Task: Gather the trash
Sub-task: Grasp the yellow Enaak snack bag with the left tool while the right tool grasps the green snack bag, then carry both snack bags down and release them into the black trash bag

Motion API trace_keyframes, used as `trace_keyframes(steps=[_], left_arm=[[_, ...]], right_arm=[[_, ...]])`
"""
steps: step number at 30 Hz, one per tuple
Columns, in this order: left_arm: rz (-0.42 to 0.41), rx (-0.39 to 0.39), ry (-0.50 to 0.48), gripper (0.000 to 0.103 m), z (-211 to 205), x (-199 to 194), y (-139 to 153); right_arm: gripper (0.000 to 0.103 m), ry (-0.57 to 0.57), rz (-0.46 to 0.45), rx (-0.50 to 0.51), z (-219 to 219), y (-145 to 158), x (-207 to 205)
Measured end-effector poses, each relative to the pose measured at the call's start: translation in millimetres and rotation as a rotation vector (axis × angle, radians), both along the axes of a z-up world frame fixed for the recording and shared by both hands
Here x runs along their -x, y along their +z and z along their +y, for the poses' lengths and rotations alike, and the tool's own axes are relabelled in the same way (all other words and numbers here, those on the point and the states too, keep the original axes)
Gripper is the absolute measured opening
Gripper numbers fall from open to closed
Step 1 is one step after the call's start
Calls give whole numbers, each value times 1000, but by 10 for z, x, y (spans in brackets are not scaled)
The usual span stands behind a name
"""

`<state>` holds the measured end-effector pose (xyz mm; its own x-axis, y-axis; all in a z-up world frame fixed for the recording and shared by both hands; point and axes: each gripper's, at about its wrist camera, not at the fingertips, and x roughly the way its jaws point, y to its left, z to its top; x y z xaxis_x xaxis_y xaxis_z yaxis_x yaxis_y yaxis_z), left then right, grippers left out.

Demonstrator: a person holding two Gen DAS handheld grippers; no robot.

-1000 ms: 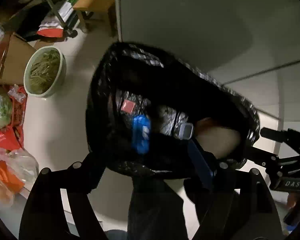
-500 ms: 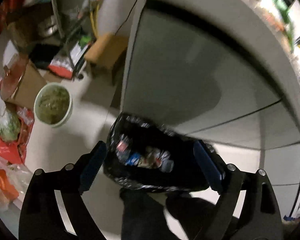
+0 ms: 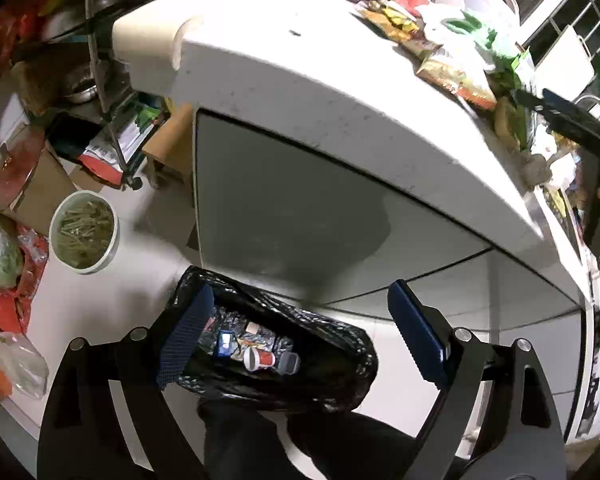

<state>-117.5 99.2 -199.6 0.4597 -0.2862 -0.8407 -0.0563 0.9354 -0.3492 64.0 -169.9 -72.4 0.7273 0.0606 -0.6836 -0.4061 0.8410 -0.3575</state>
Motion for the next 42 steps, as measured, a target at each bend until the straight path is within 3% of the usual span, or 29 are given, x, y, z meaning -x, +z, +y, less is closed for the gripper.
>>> trace_keyframes(steps=[3,5,8,15,18,22,29,30,31,34,42], left_arm=[[-26,26,2,87,-76,-39,125],[-51,38,-5,87,-139,-97,230],[-105,60,-26,87,-277,-258,405],[-219,57,-117,87,-760,-911,762],[-228,55,-145,87,-946,-1212,821],[-207,56,-177,87,-1129,-1513,817],[-132,15,-108,87,-1179,-1911,686],[-131,16,-116,81,-1178,-1927,684],[-129,14,-124,67,-1185,-1946,684],[-118,13,-154,53,-1193,-1984,692],[-134,108,-193,44,-1002,-1638,871]], right_arm=[[93,19,26,1,31,-53,-97],[71,37,56,-5,29,-46,-126],[62,41,22,-58,-75,145,-42],[62,1,-100,-258,-413,865,328],[63,-24,-115,-332,-558,1016,470],[63,-60,-109,-390,-697,1030,685],[63,-113,-68,-447,-793,870,882],[63,-118,-63,-454,-799,850,899],[63,-120,-59,-458,-801,836,905],[63,-131,-46,-476,-801,793,932],[63,-122,-40,-538,-713,827,964]])
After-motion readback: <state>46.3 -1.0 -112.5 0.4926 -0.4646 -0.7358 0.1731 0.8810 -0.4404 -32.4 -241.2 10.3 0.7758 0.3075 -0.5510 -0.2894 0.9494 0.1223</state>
